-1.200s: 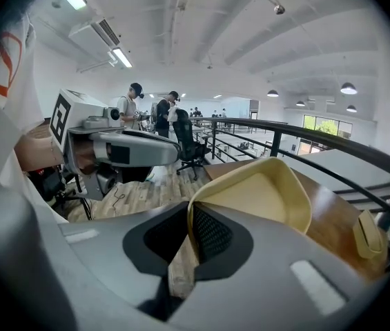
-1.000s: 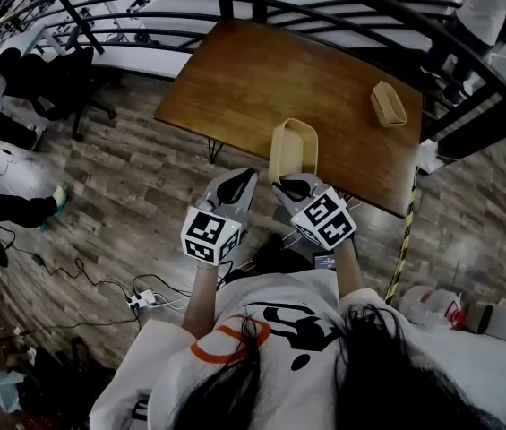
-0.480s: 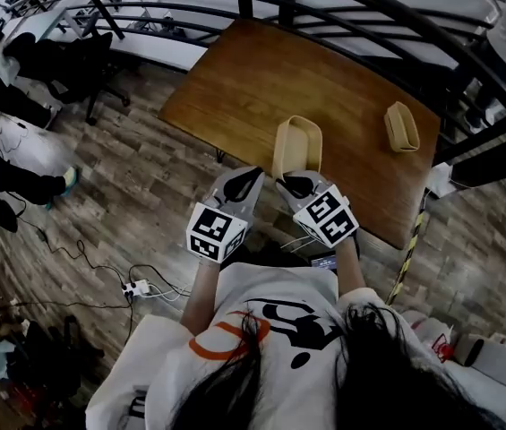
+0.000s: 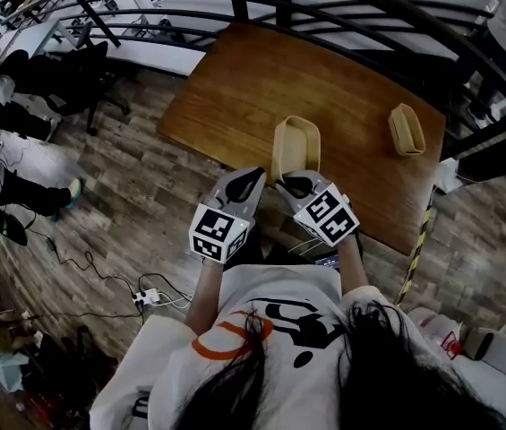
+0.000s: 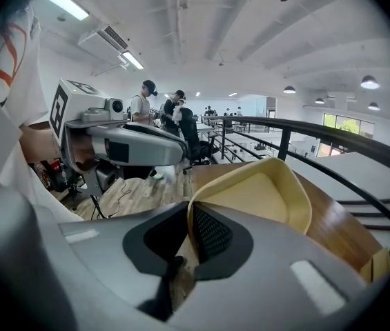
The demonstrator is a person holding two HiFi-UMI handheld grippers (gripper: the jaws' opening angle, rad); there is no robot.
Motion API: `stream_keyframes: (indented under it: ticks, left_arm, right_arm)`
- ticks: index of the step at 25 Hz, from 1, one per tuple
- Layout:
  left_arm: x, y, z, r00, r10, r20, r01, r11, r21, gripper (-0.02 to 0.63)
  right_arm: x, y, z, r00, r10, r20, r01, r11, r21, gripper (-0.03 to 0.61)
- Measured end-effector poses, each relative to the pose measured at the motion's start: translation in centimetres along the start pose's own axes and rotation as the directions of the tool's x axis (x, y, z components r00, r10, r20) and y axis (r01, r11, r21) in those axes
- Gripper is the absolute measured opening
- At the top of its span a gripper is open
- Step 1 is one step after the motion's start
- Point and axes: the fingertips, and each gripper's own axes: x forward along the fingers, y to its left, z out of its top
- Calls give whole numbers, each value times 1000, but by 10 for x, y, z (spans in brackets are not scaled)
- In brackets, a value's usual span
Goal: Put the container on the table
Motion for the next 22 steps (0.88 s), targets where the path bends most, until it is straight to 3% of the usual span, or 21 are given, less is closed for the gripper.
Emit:
stream_keyframes:
  ticks: [12,22]
  left_arm:
    - [10,83,13,999,-48,-3,48,999,9,2]
    - [3,159,26,996,-93,1,93,996,12,2]
  right_arm:
    - [64,-39,42,998,-35,-44,35,999,16,41]
    - [131,-70,88,993,-58,-99,54,998,-40,41]
